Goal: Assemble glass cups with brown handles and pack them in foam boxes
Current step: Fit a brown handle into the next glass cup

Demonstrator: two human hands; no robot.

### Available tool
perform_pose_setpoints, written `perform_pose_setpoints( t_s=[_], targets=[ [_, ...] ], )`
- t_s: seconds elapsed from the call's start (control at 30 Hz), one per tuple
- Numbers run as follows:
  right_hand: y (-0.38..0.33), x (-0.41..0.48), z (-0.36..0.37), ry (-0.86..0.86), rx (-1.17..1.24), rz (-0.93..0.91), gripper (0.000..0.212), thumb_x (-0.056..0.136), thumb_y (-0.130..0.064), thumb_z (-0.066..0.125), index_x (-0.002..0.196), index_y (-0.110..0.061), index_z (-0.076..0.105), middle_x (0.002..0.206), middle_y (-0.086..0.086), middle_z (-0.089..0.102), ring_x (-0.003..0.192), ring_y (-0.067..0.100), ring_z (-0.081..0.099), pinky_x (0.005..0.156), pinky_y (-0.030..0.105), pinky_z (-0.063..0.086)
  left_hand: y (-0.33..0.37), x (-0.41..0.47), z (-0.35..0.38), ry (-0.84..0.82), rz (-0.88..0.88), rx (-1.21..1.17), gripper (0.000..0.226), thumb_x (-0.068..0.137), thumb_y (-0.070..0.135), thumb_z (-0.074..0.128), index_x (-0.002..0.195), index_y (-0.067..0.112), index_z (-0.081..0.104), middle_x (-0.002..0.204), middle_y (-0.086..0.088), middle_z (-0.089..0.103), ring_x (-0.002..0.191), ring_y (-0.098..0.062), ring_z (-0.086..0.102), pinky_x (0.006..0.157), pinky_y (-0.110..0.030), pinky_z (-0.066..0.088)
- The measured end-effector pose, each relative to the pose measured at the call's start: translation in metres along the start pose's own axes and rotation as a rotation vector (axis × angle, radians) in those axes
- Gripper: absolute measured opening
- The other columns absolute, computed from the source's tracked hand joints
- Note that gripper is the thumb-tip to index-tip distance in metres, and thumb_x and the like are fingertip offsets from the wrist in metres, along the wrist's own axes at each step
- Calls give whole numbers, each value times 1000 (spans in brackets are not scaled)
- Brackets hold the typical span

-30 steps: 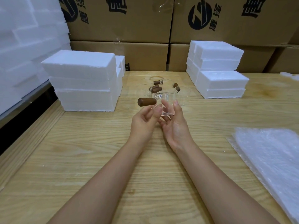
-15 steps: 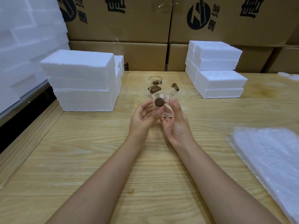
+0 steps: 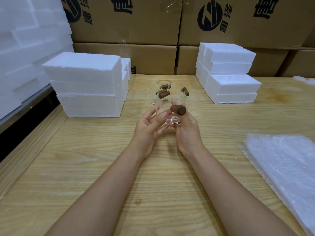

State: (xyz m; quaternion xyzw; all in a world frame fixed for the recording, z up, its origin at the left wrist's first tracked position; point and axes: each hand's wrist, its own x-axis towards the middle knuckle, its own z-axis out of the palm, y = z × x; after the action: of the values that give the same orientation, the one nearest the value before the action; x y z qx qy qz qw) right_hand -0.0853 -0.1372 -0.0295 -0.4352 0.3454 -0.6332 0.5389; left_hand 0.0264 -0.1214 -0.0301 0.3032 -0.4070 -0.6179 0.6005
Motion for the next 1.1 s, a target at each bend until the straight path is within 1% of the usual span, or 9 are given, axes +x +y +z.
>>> perform_pose_setpoints(
  t_s=[0.2,0.33,0.47,0.6,0.73,0.83,0.93,1.0,1.1],
  targets=[
    [-4,0,5,43,31,25,20,96,-22,52,109,-22,68,67,-13,66,59,3,56,60,17,47,-3,2,2,113,81,76,61,68,17,79,124,15,53,115,-14,69,108,-25,66,84,-28,56],
    [-4,1,7,37,83,90,21,95,-24,53,110,-20,67,81,4,58,79,28,53,75,34,47,-5,4,5,142,131,162,69,62,18,77,124,15,48,112,-15,65,91,-10,70,72,-20,53],
    [-7,1,6,-24,142,119,22,94,-32,54,103,-19,68,80,7,61,72,18,56,61,26,46,-4,4,1,90,115,106,57,67,16,80,115,20,50,100,-8,70,88,-13,70,70,-25,54],
    [-7,2,3,-47,153,122,34,76,-40,61,100,-19,71,83,2,67,75,15,60,58,22,48,-5,3,-1,37,114,122,62,69,10,82,120,25,49,103,-7,74,98,-19,70,77,-30,56],
    [-5,5,-3,19,10,104,22,95,-27,51,105,-21,70,81,-3,72,74,13,67,62,24,51,-6,1,3,41,133,187,74,64,15,79,130,29,49,110,-5,73,108,-21,67,88,-37,55],
    [1,4,-2,200,-153,-39,31,98,-12,41,111,-34,59,82,-2,70,63,11,58,55,24,47,-8,3,5,85,157,199,73,64,11,81,128,28,51,107,-3,73,101,-14,69,78,-25,56],
    [5,0,-7,273,-417,-294,51,85,-1,36,126,-30,42,109,-4,59,88,18,57,85,34,49,-9,3,4,132,186,228,69,67,9,83,125,32,53,110,-7,71,100,-14,69,87,-29,56],
    [-1,-1,-10,239,-422,-419,56,77,0,38,124,-30,41,104,-13,54,88,10,56,80,22,44,-8,3,2,166,200,241,65,65,16,82,120,37,55,111,-8,71,101,-14,69,89,-30,55],
    [-6,-4,-17,91,-640,-613,34,81,-4,46,111,-18,54,98,-2,55,88,-1,56,72,15,40,-7,4,-1,165,184,240,71,64,20,87,126,34,54,112,-9,70,102,-14,68,90,-33,54]
  ],
)
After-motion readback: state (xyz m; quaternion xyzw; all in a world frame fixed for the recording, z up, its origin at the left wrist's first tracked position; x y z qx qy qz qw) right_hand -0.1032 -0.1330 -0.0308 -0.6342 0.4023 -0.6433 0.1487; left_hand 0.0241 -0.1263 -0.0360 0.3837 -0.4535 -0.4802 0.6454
